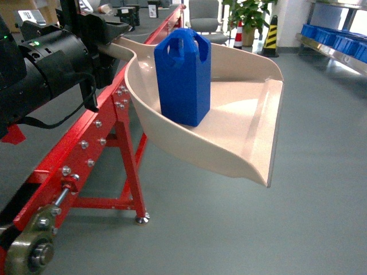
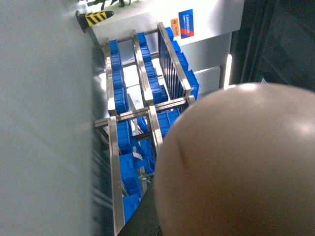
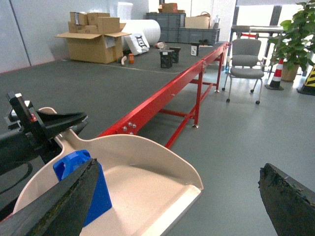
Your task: Place part in tray to right shelf
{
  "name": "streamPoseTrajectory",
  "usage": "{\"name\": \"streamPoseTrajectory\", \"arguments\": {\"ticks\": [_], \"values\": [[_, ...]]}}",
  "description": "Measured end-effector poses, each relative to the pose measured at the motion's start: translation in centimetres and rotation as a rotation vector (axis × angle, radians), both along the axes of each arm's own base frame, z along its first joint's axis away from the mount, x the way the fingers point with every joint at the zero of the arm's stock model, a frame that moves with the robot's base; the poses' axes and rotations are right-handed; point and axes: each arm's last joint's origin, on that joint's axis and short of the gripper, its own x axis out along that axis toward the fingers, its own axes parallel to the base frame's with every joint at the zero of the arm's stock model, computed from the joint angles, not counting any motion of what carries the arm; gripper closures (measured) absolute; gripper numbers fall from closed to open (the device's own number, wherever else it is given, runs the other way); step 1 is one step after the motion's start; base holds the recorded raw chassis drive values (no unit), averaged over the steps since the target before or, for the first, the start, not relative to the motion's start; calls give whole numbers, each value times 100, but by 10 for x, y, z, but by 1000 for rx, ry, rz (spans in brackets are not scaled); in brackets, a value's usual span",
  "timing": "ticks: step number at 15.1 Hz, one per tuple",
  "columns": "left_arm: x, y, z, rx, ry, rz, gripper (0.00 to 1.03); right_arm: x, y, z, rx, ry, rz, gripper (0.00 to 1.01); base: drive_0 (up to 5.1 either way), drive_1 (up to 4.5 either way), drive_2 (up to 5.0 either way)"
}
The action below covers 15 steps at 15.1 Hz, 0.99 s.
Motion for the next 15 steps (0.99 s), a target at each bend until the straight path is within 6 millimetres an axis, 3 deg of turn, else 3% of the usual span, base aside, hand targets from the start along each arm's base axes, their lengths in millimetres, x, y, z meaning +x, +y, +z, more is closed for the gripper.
{"name": "streamPoseTrajectory", "arguments": {"ticks": [15], "values": [[0, 0, 0, 0, -1, 2, 90, 0, 0, 0, 1, -3, 2, 3, 504, -236, -236]]}}
